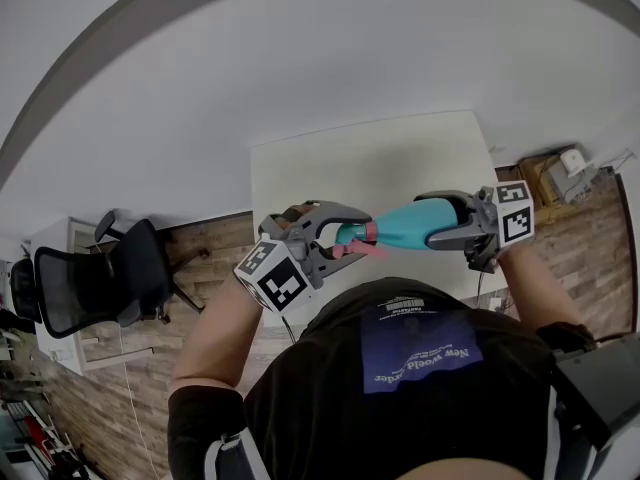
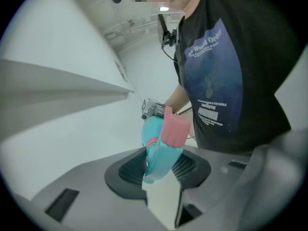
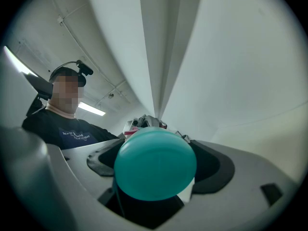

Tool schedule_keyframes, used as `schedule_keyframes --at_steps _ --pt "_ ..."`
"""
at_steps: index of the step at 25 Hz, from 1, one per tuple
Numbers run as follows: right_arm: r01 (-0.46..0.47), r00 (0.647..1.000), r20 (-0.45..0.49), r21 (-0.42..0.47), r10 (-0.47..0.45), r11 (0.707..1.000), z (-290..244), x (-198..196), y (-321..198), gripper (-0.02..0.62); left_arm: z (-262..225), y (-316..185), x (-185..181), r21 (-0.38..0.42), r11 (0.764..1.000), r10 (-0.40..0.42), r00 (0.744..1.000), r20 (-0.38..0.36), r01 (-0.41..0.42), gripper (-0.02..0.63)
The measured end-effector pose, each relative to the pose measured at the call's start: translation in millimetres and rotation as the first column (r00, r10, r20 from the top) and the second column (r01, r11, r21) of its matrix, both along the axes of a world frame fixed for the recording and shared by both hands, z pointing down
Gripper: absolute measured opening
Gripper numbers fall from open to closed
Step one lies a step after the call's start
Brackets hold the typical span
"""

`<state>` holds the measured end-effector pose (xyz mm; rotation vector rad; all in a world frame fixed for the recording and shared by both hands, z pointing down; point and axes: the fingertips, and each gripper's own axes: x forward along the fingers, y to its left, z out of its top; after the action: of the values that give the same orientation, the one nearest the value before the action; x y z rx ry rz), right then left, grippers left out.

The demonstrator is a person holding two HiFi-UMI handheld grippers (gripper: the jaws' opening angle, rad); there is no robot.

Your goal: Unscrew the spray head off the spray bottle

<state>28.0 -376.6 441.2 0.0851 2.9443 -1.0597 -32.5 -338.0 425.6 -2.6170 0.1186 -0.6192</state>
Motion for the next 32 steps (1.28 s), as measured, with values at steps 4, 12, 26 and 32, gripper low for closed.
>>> schedule_keyframes --at_steps 4,12,26,32 --pt "-0.02 0.999 -0.028 0.098 0.023 0.995 -9 -2 1 0.419 -3 -2 -3 -0.176 0.984 -0.043 0.998 -0.037 0.036 0.139" --pt "-0.041 0.993 -0.088 0.408 0.084 0.912 -28 -6 2 0.419 -9 -11 -7 -0.575 0.815 -0.165 0.979 -0.117 0.068 0.138" --pt "-0.036 0.989 -0.096 0.576 0.111 0.817 -33 -5 10 0.419 -3 -13 -9 -0.964 0.259 -0.324 0.936 -0.139 -0.054 0.14" --pt "-0.107 0.992 -0.014 0.429 0.124 0.897 -24 4 2 0.419 -9 -18 -5 -0.941 0.336 -0.327 0.933 -0.152 -0.036 0.141"
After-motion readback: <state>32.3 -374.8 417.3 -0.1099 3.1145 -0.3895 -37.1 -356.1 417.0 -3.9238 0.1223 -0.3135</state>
